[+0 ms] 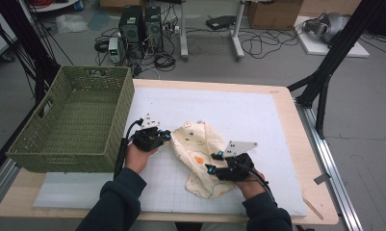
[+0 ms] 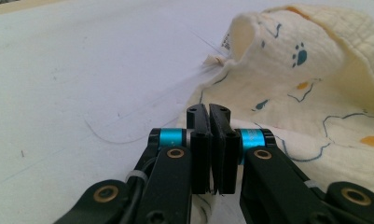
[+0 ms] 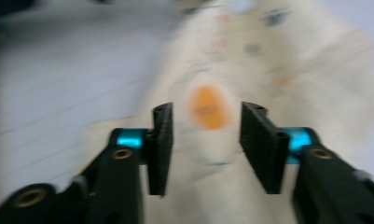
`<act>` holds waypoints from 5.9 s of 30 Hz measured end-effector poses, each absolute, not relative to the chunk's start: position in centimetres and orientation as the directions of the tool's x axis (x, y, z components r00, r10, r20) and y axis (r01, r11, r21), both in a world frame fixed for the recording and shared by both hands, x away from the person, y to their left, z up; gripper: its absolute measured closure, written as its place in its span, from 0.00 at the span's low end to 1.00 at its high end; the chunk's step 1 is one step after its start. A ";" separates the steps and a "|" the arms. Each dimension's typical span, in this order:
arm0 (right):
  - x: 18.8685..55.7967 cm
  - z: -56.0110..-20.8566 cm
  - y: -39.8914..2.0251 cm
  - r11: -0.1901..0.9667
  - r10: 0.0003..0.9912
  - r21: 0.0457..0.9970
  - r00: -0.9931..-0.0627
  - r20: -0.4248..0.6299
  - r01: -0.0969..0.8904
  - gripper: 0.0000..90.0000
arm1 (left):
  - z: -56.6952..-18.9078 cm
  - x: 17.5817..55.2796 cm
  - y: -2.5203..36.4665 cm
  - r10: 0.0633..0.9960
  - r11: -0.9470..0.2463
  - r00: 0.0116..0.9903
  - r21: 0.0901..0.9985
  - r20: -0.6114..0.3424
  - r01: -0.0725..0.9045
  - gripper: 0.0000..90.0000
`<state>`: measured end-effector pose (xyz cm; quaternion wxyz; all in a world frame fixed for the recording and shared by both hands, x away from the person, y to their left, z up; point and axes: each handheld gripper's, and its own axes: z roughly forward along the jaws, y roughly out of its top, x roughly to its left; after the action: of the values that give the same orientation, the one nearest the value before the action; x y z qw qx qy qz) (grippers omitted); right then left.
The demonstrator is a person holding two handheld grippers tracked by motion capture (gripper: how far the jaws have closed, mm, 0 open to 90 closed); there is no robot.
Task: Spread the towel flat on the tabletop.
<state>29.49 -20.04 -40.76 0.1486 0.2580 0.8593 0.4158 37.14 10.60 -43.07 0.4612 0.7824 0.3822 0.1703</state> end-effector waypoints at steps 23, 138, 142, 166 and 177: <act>32.4 -42.4 -25.7 0.593 0.787 0.590 -0.547 -0.284 0.548 0.96 | -43.7 36.8 9.7 0.727 -0.333 0.684 0.835 -0.069 0.438 0.96; 31.9 -44.1 -25.6 0.482 0.745 0.702 -0.667 -0.013 0.524 0.82 | -43.4 34.1 13.1 0.811 -0.227 0.576 0.854 -0.100 0.468 0.48; 31.0 -43.9 -25.7 0.518 0.728 0.684 -0.684 -0.037 0.514 0.96 | -43.4 34.1 13.0 0.808 -0.238 0.582 0.852 -0.091 0.465 0.48; 28.1 -41.0 -28.0 0.458 0.750 0.766 -0.659 -0.059 0.451 0.55 | -42.6 38.2 11.4 0.818 -0.180 0.558 0.860 -0.139 0.478 0.49; 32.9 -40.7 -28.1 0.429 0.786 0.764 -0.616 -0.053 0.482 0.51 | -45.1 40.5 10.7 0.866 -0.220 0.492 0.817 -0.088 0.534 0.48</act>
<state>32.90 -28.09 -40.67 0.2062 0.3868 0.8198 0.3686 40.52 10.71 -45.08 0.4188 0.7553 0.4634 0.1986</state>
